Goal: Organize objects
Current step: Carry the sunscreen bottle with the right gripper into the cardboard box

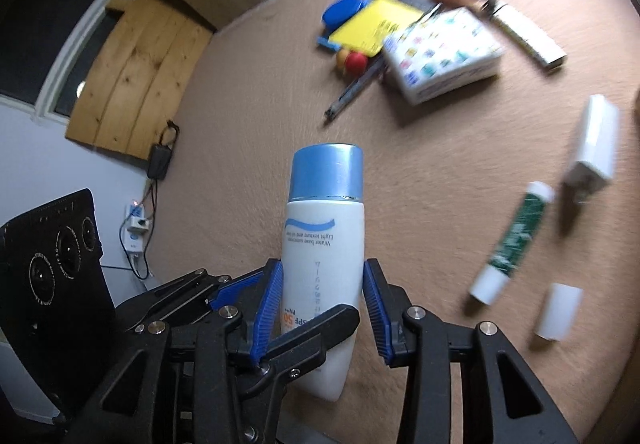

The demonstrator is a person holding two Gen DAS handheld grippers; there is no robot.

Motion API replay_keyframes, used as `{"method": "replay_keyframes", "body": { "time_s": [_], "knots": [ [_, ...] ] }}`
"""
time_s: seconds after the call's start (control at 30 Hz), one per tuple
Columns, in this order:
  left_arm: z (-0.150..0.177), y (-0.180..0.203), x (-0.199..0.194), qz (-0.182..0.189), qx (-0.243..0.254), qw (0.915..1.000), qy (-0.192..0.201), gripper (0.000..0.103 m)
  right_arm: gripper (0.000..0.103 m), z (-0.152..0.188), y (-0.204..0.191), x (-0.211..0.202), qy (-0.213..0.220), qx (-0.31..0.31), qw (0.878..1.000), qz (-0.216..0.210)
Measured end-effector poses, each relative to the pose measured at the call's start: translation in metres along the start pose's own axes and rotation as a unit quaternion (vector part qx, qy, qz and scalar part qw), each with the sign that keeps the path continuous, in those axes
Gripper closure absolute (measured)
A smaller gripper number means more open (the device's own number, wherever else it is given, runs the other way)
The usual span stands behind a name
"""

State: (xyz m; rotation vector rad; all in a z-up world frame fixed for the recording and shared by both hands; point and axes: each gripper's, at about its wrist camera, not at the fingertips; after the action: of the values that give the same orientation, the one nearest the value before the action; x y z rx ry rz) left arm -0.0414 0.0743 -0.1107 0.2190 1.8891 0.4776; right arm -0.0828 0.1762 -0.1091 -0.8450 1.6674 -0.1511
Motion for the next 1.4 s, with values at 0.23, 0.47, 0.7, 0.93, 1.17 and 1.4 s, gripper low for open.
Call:
{"method": "replay_keyframes", "body": {
  "time_s": [0.23,0.47,0.7,0.93,1.17,1.4],
  "knots": [
    [-0.006,0.075,-0.004,0.036,0.059,0.9975,0.016,0.051,0.065,0.017,0.019,-0.074,0.059,0.011,0.998,0.035],
    [-0.002,0.155,0.009,0.077,0.115,0.9904,0.010,0.051,0.065,0.046,0.054,-0.138,0.108,0.043,0.990,0.081],
    [0.010,0.222,0.033,0.096,0.163,0.9819,-0.008,0.051,0.065,0.077,0.097,-0.178,0.134,0.087,0.981,0.111],
    [0.021,0.259,0.057,0.099,0.192,0.9762,-0.022,0.051,0.065,0.098,0.125,-0.197,0.147,0.119,0.974,0.128],
    [0.020,0.261,0.059,0.078,0.196,0.9775,-0.009,0.028,0.051,0.102,0.131,-0.202,0.156,0.122,0.967,0.160],
    [0.007,0.234,0.048,0.061,0.172,0.9832,0.002,0.028,0.043,0.096,0.128,-0.202,0.164,0.117,0.964,0.172]
  ]
}}
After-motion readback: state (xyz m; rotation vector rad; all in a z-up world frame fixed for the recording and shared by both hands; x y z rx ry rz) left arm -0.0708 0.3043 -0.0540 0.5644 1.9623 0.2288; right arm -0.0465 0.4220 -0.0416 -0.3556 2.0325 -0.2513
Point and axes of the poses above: each gripper's, at about its wrist camera, not at the fingertips, and x roughly the way its jaws point, y to its right, z to its underside, and after that the axes turned 9 degrees about -x, right-handed
